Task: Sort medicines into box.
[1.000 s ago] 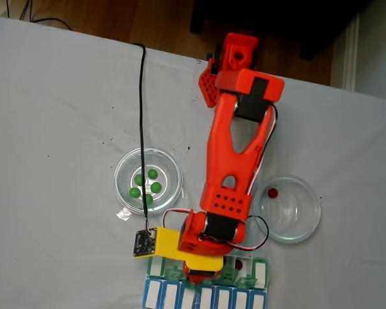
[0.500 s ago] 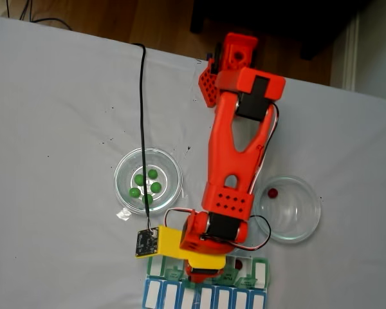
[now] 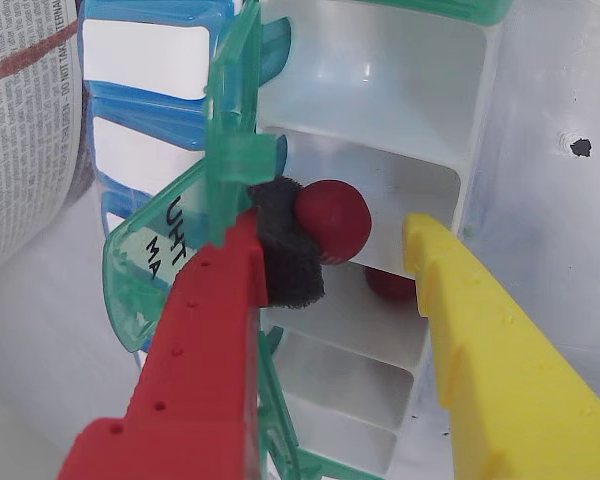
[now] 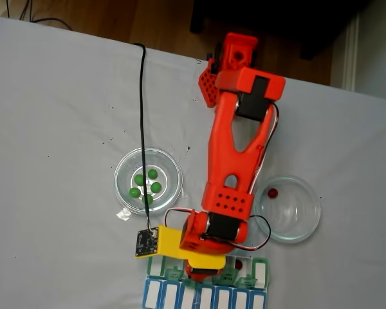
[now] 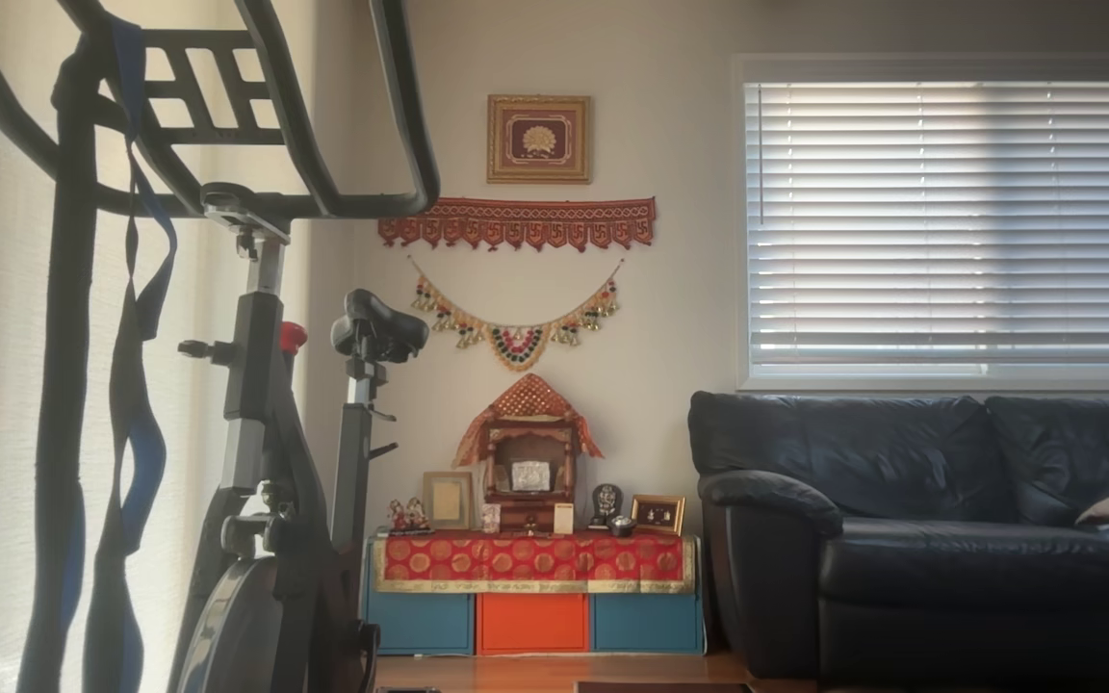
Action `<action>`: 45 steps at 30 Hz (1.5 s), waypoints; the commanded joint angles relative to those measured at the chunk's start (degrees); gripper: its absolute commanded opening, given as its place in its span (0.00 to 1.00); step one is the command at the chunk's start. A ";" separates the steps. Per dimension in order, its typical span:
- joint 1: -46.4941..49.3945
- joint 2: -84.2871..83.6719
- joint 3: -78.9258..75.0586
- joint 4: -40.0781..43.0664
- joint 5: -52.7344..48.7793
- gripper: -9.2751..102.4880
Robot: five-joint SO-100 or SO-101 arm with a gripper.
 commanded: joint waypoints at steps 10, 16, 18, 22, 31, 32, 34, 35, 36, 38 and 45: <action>-0.62 8.00 -1.76 -0.88 -1.05 0.22; -0.79 8.88 -1.76 -0.79 -1.32 0.21; -1.23 10.02 -1.49 0.00 -1.23 0.17; -2.29 9.93 -4.04 5.27 -2.72 0.10; -9.76 16.35 -6.06 18.37 -4.22 0.10; -10.99 17.05 -6.15 19.95 -4.39 0.10; -13.45 18.72 -6.15 22.85 -4.13 0.10; -14.50 19.78 -5.45 23.38 -4.04 0.10; -15.47 21.18 -4.48 23.47 -3.87 0.10; -17.23 23.20 -2.72 23.12 -4.13 0.10; -25.22 21.18 0.09 27.69 -8.35 0.10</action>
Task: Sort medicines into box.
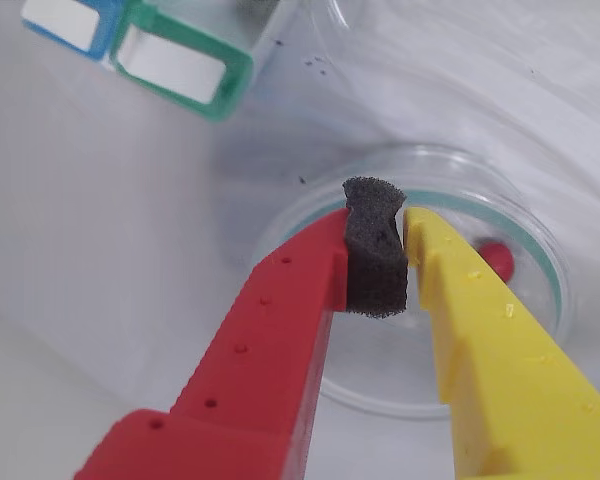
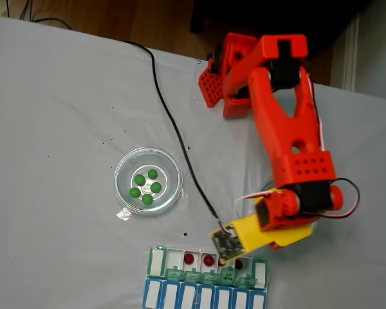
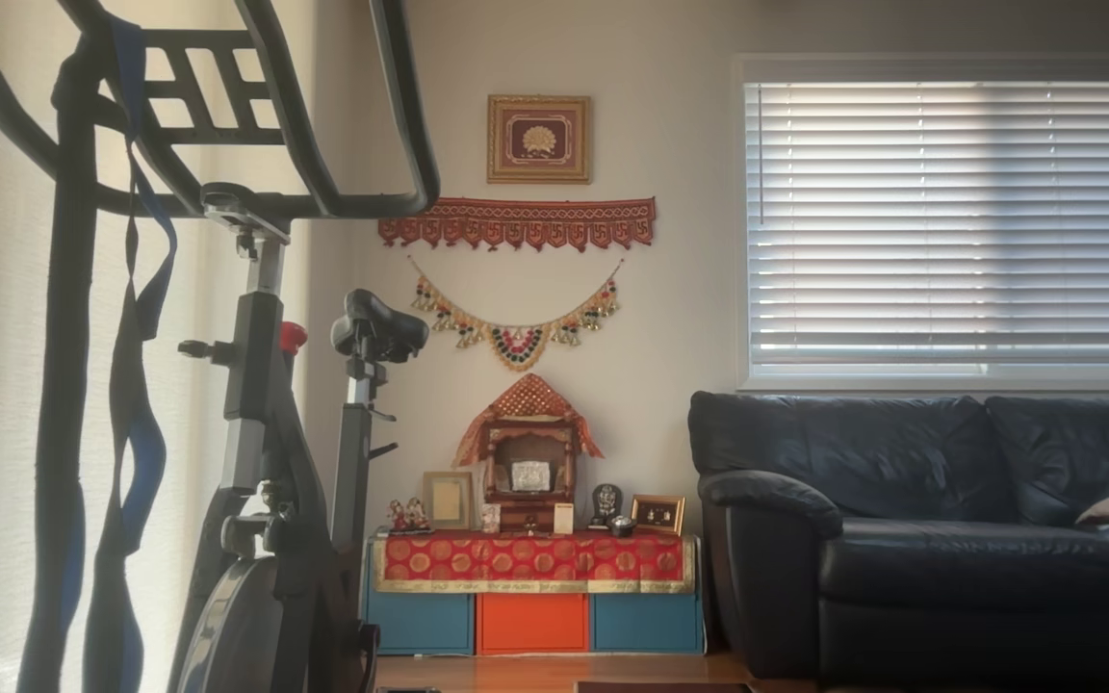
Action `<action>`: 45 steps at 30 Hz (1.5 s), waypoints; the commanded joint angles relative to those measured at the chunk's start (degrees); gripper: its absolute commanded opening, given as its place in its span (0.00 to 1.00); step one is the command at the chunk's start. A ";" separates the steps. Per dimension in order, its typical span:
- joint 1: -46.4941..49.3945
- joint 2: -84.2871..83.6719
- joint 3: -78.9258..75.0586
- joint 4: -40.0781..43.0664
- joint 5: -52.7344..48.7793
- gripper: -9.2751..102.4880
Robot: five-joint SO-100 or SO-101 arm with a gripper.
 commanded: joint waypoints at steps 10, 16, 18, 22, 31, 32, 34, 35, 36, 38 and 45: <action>-9.05 -2.72 1.05 5.71 -1.76 0.10; -10.81 -5.45 2.72 5.01 0.35 0.10; -11.16 -6.33 3.25 4.92 1.23 0.10; -10.72 -8.09 2.64 6.68 1.58 0.10; -8.70 -10.11 -0.35 10.72 1.93 0.10; -8.61 -9.93 -0.35 10.72 2.20 0.10; -8.44 -9.76 -0.18 10.63 2.46 0.10; -8.44 -9.67 0.18 10.28 2.55 0.10; -8.44 -9.58 0.53 10.02 2.64 0.10; -8.53 -9.76 0.88 9.58 2.81 0.15; -9.05 -10.72 0.35 10.46 2.72 0.22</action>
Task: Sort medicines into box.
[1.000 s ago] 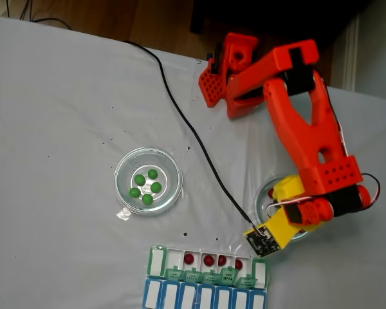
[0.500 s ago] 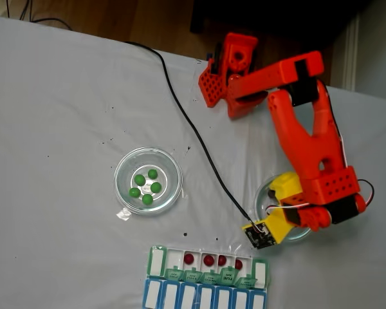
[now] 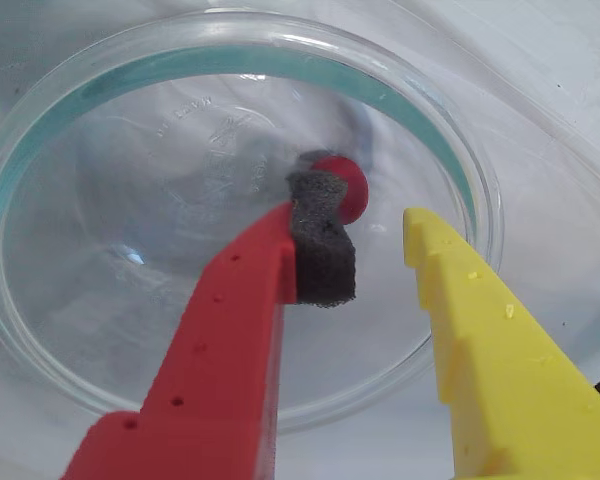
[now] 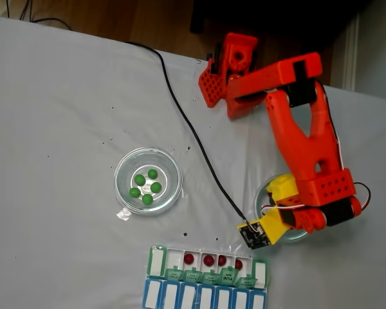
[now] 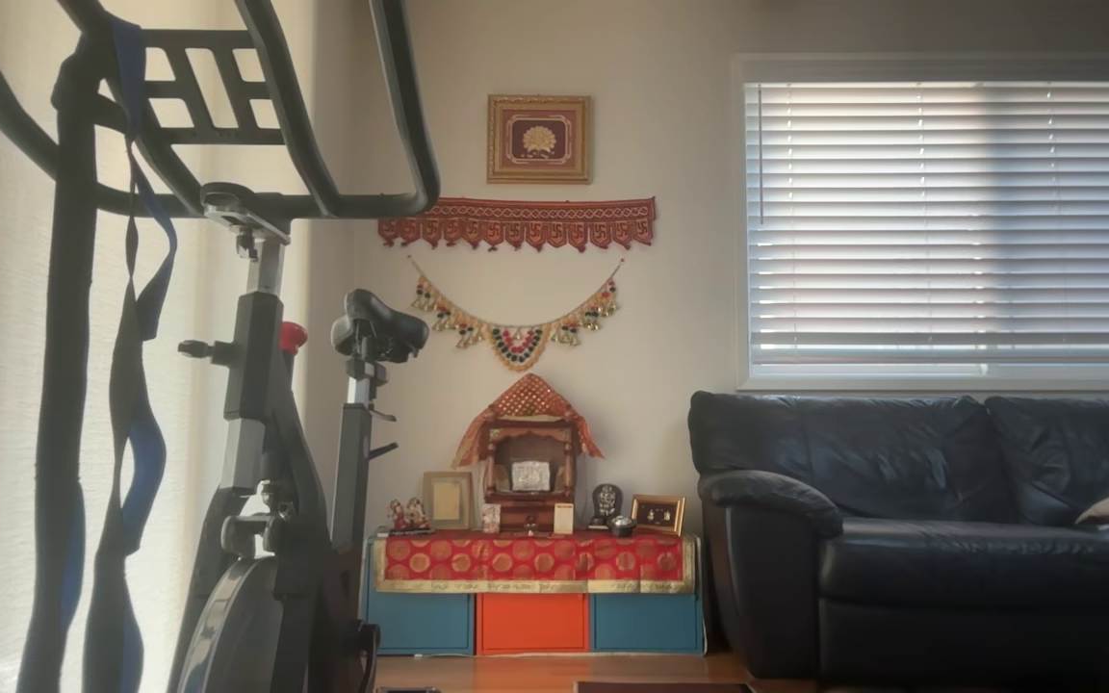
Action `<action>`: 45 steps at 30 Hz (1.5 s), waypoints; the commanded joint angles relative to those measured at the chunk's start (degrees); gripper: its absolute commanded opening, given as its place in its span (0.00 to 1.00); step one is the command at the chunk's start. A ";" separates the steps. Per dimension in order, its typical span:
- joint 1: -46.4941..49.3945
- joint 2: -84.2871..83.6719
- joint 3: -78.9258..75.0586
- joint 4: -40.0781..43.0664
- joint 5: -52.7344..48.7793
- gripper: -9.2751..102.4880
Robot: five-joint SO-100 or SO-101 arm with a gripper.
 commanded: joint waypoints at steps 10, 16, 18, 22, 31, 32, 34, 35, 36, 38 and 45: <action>-0.88 0.70 -4.31 0.00 2.02 0.26; -2.64 -1.14 -2.72 -1.85 3.96 0.26; -3.08 -1.76 -2.29 -2.55 4.66 0.26; -3.34 -2.37 -2.11 -3.08 5.10 0.26; -3.69 -2.81 -1.41 -3.08 5.10 0.27; -3.96 -3.08 -1.23 -3.16 5.10 0.26; -4.31 -4.13 -1.14 -2.72 5.27 0.27; -4.48 -4.92 -1.49 -2.20 5.27 0.27; -4.57 -5.71 -1.85 -1.85 5.54 0.27; -4.66 -5.98 -1.85 -1.85 5.54 0.27; -4.48 -6.15 -2.02 -2.46 5.71 0.27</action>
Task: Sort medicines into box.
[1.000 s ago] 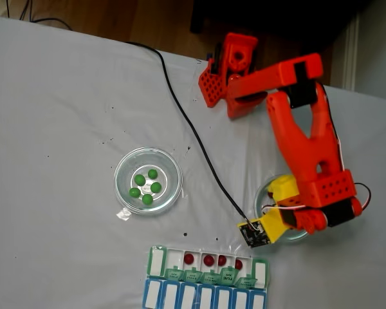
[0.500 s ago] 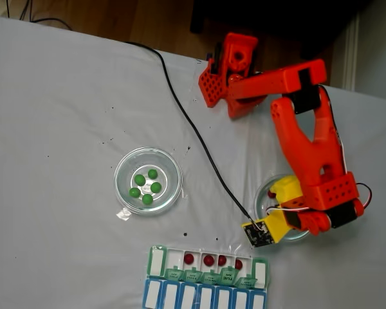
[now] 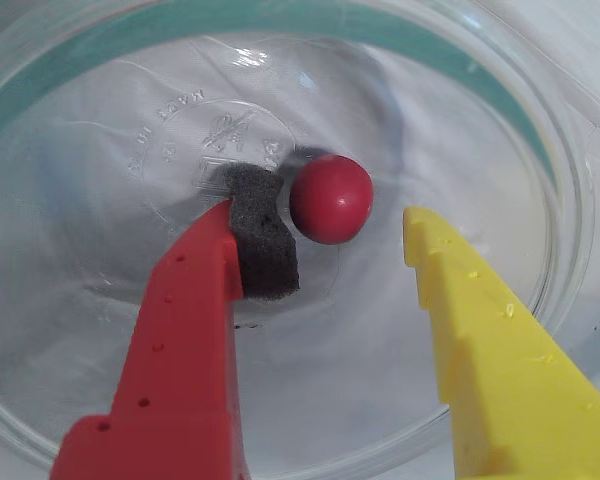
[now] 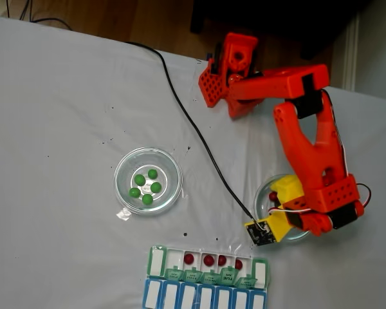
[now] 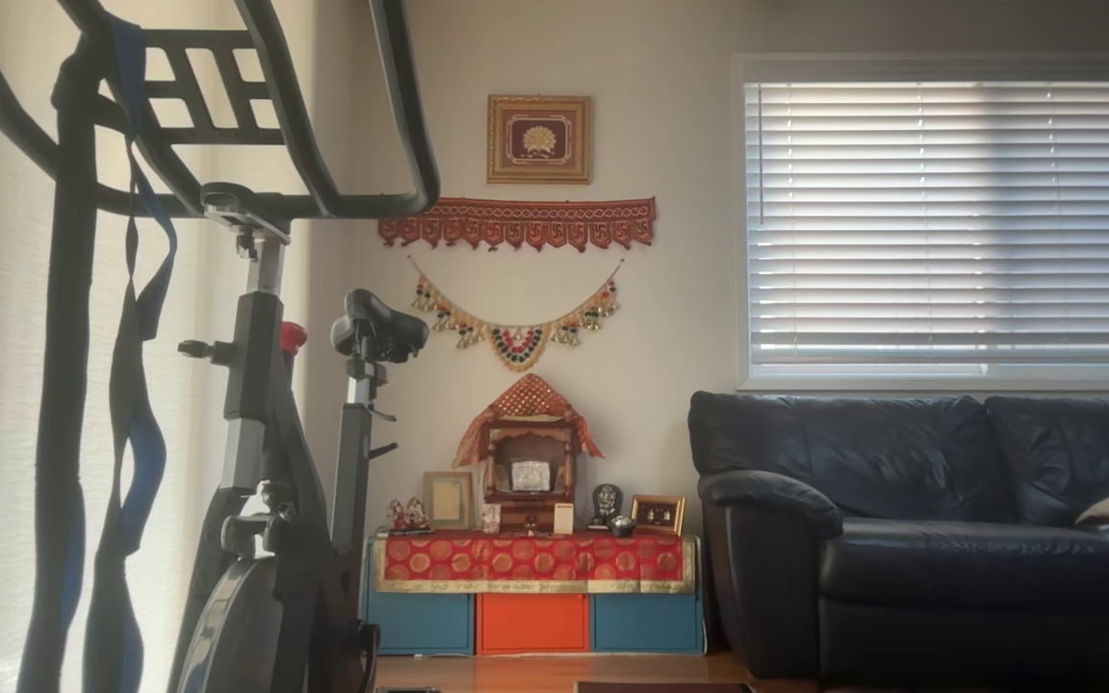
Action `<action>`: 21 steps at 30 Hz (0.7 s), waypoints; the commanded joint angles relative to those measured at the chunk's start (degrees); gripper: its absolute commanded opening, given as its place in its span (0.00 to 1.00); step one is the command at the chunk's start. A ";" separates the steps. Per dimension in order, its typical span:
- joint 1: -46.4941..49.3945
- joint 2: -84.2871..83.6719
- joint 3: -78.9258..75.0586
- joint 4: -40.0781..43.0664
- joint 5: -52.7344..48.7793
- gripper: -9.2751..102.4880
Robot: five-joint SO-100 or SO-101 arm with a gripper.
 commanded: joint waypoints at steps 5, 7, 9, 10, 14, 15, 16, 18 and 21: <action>0.88 1.58 -1.41 -1.49 -0.70 0.26; 1.32 1.76 -1.49 -1.76 -1.41 0.25; 1.93 2.02 -1.58 -1.76 -2.20 0.25; 2.11 2.11 -1.58 -1.76 -2.72 0.25; 2.72 2.29 -1.76 -1.85 -4.13 0.25; 2.81 2.37 -1.76 -1.85 -4.31 0.25; 2.81 2.46 -1.76 -1.85 -4.31 0.25; 2.81 2.46 -1.67 -1.85 -4.31 0.25; 2.46 2.11 -1.41 -1.85 -4.13 0.24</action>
